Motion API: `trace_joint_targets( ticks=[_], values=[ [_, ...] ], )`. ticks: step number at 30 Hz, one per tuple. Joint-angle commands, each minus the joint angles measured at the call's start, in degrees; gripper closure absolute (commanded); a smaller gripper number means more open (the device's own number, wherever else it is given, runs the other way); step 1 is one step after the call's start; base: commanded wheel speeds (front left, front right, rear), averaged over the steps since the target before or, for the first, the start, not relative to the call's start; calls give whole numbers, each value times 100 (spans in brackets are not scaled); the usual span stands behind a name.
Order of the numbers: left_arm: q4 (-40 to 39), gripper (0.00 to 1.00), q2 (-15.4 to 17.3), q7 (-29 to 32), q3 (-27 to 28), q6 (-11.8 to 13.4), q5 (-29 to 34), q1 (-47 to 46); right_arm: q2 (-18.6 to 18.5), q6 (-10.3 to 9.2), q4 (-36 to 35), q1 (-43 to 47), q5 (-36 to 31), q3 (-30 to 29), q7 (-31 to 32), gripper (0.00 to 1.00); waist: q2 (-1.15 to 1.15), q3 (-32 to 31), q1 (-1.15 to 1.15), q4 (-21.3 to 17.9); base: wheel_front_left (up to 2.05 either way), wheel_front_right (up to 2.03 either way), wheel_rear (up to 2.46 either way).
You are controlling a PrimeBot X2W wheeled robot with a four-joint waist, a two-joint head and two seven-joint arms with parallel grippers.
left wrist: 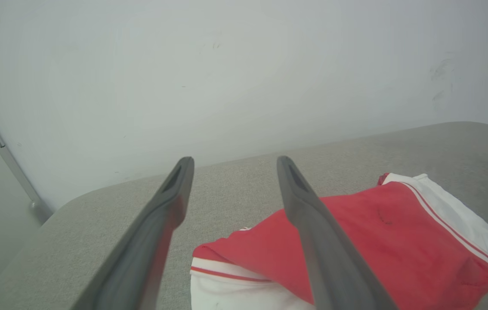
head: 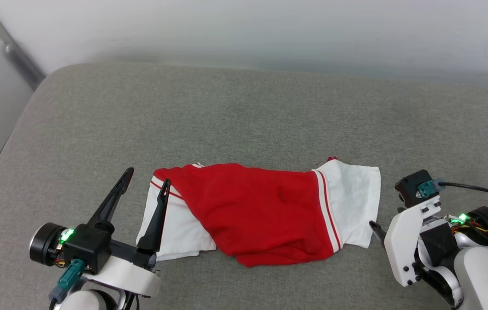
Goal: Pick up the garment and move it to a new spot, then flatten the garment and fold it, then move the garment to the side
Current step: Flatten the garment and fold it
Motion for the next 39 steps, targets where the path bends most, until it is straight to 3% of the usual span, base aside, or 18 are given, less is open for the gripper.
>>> trace_joint_targets(
  ticks=[1,4,8,18,19,20,29,39],
  values=[
    [0,0,-19,-12,28,-37,35,6,-23,-3,10,-97,48,16,91,0,0,96,0,112,0,0,0],
    [92,0,-145,-13,80,-120,167,-38,-198,-4,135,-335,13,106,742,0,0,214,0,274,0,0,0],
    [155,0,-324,-14,136,-233,289,-127,-86,-2,439,-465,145,25,1225,0,0,350,0,493,0,0,0],
    [217,0,-641,-14,359,-410,430,-219,-8,-2,1298,-277,104,45,1485,0,0,593,0,831,0,0,0],
    [228,0,-658,-14,372,-428,456,-225,-1,-2,1369,-227,113,39,1444,56,0,597,0,844,0,0,0],
    [246,0,-682,-14,385,-432,473,-230,-5,-2,1413,-179,110,40,1382,100,0,593,0,853,0,0,0],
    [372,0,-647,-15,579,-513,558,0,-321,-10,1496,-53,22,-444,990,100,0,242,0,495,0,0,0],
    [414,0,-582,-15,563,-560,552,165,-373,-5,1131,139,9,-1386,748,100,0,-70,0,6,0,0,0]
  ],
)
